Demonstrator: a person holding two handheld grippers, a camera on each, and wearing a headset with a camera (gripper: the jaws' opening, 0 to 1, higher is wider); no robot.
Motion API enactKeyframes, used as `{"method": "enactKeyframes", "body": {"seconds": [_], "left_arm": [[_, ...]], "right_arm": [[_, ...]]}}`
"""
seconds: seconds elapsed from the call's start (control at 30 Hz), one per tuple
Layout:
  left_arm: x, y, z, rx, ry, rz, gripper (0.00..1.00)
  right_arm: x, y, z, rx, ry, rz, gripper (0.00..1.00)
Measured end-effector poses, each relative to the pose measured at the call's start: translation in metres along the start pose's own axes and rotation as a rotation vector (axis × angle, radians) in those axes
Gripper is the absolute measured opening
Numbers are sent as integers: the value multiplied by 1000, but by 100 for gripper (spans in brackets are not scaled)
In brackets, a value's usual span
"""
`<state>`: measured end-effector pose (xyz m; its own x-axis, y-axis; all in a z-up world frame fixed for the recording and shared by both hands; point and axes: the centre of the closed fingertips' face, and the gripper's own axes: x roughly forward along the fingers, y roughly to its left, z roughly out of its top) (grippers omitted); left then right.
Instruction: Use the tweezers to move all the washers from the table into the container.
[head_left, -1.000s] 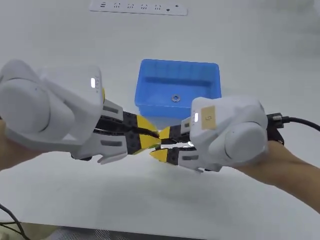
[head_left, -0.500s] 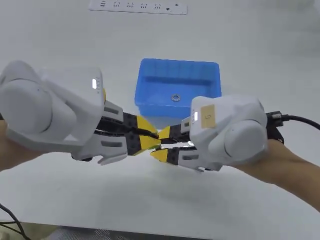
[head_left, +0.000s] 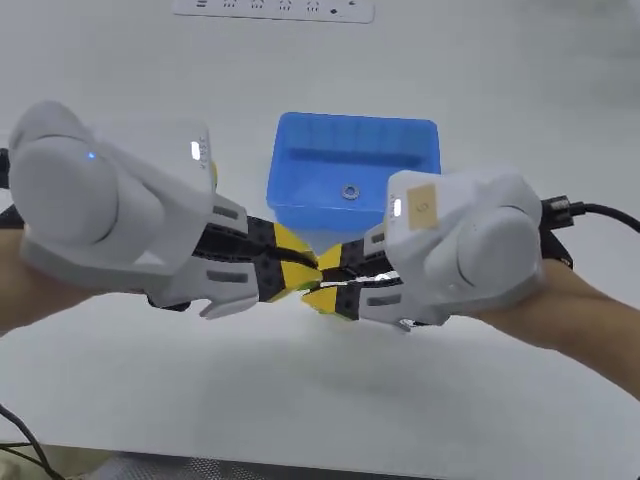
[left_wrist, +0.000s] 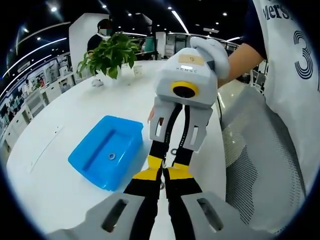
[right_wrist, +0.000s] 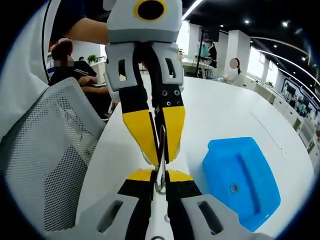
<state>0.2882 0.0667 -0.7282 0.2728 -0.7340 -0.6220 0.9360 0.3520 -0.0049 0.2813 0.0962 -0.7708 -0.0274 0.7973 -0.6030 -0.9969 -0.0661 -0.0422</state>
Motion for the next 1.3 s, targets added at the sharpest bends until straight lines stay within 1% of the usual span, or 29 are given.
{"method": "enactKeyframes", "body": {"seconds": [0.07,0.13,0.3,0.53,0.63,0.73,0.93,1.07,1.23,1.3], "left_arm": [[0,-1,-2,-3,8,-4,8],[1,-2,-2,-10,8,-4,8],[0,-2,-3,-22,3,0,8],[2,-2,-1,-5,-2,13,8],[1,-4,0,5,-3,4,8],[-1,-6,2,19,-8,-2,8],[-8,-6,11,36,-30,-5,7],[-14,-5,19,49,-42,-1,7],[-20,-3,28,64,-55,1,7],[-22,-1,34,72,-66,4,7]], "right_arm": [[1,1,0,3,0,4,9],[1,2,0,-4,-2,3,9],[1,1,0,15,-13,-4,8],[0,0,0,31,-12,-13,8],[-1,2,-1,8,0,-20,8],[-4,3,1,3,-3,-19,8],[-11,2,11,-13,-14,-28,8],[-16,0,17,-28,-21,-37,8],[-24,-4,26,-59,-26,-60,8],[-28,-7,29,-62,-30,-69,8]]}}
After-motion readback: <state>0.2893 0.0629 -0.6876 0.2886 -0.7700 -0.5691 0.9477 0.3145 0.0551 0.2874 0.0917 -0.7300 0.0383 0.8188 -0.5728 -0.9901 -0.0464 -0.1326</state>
